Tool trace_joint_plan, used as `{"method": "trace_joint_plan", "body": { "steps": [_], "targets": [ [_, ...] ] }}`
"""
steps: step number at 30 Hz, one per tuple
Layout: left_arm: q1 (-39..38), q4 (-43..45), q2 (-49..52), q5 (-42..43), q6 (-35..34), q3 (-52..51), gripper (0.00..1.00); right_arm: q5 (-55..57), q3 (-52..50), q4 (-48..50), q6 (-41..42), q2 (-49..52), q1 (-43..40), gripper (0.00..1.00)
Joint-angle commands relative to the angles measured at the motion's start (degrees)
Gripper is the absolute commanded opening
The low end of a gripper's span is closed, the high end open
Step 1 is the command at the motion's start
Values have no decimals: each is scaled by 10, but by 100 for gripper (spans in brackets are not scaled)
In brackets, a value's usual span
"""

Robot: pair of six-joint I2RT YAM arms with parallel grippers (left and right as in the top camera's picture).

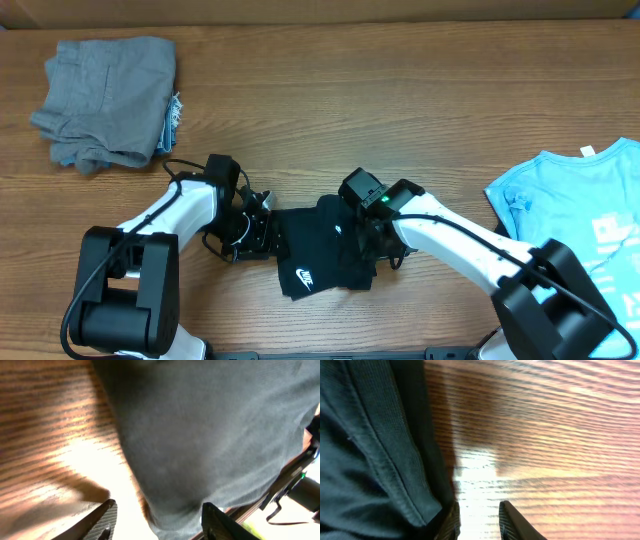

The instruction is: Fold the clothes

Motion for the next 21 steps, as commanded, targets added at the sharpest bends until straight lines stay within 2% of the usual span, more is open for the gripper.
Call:
{"method": "trace_joint_plan", "body": {
  "steps": [1, 3, 5, 6, 8, 11, 14, 16, 18, 21],
  "targets": [
    [-3, -36, 5, -12, 65, 67, 56, -35, 17, 0, 25, -57, -8, 30],
    [-3, -63, 3, -13, 91, 112, 54, -98, 17, 0, 34, -80, -13, 36],
    [-3, -71, 0, -13, 110, 150, 49, -148, 17, 0, 62, -89, -16, 37],
    [-3, -70, -2, -14, 116, 165, 45, -169, 17, 0, 79, -89, -17, 37],
    [-3, -52, -2, -30, 118, 191, 31, -194, 17, 0, 112, -87, -17, 28],
    [-4, -12, -1, -57, 118, 195, 21, -202, 17, 2, 130, -87, -17, 27],
    [-7, -4, 3, -88, 125, 186, 22, -206, 17, 4, 132, -87, -18, 27],
    [-9, 0, 8, -92, 139, 171, 29, -217, 17, 1, 133, -87, -18, 28],
    [-13, 19, 14, -81, 139, 149, 40, -238, 17, -4, 147, -87, -18, 39],
    [-19, 29, 26, -62, 139, 125, 41, -255, 15, -2, 166, -87, -16, 47]
  ]
}}
